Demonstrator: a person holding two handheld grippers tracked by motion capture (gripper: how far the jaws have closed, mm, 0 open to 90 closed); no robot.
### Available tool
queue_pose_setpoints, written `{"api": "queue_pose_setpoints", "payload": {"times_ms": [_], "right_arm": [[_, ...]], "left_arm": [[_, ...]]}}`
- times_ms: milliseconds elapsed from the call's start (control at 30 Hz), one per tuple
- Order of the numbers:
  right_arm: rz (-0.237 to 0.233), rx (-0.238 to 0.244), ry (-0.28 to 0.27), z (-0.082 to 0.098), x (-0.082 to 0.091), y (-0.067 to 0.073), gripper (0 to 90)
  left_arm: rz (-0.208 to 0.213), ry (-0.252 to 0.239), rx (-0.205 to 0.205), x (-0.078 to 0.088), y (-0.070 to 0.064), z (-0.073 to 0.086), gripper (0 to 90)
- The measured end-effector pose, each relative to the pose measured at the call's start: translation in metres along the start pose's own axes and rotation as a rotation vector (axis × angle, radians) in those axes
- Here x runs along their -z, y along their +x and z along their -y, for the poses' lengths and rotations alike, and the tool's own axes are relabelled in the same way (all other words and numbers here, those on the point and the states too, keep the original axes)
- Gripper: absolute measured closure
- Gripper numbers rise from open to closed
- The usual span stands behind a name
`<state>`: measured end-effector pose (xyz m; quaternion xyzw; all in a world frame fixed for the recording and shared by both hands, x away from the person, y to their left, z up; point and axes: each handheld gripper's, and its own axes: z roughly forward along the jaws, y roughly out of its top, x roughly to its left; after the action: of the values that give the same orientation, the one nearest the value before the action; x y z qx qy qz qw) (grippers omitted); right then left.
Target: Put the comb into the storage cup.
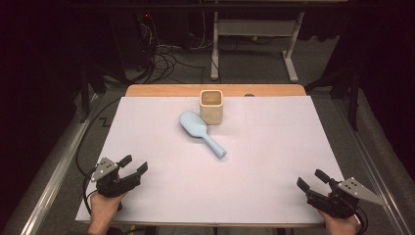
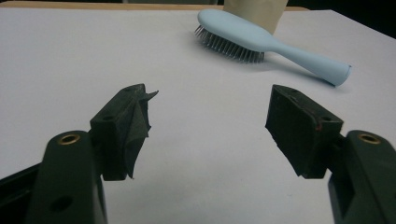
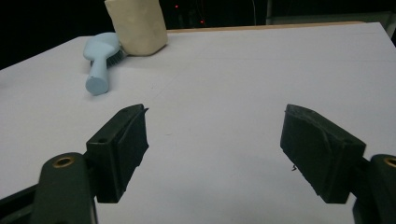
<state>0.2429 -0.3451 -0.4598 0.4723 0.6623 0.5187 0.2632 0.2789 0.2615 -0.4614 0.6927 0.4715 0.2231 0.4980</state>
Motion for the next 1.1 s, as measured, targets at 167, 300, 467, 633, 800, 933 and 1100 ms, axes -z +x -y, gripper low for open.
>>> {"api": "queue_pose_setpoints", "payload": {"times_ms": [167,300,467,633,800,933,1100], "right_arm": [[-0.001,0.001,0.004,0.000,-0.001,0.000,24.1],[-0.003,0.000,0.001,0.000,-0.001,0.000,24.3],[0.000,0.002,0.000,0.000,-0.001,0.000,24.3],[0.001,0.008,0.002,0.000,-0.001,0.000,24.5],[-0.002,0.009,0.002,0.000,-0.001,0.001,24.5],[-0.003,0.008,0.003,0.000,-0.001,0.001,24.5],[-0.006,0.012,0.002,0.000,-0.001,0.001,24.5]], "left_arm": [[0.003,0.001,-0.013,-0.001,-0.002,-0.002,30.6],[0.009,-0.012,-0.016,0.000,-0.004,-0.004,30.6],[0.007,-0.027,-0.025,-0.001,-0.007,-0.007,30.6],[0.015,-0.040,-0.039,-0.006,-0.012,-0.011,30.2],[0.029,-0.037,-0.047,-0.010,-0.016,-0.013,30.5],[0.039,-0.040,-0.050,-0.012,-0.018,-0.015,30.6],[0.051,-0.043,-0.061,-0.015,-0.022,-0.017,30.6]]}}
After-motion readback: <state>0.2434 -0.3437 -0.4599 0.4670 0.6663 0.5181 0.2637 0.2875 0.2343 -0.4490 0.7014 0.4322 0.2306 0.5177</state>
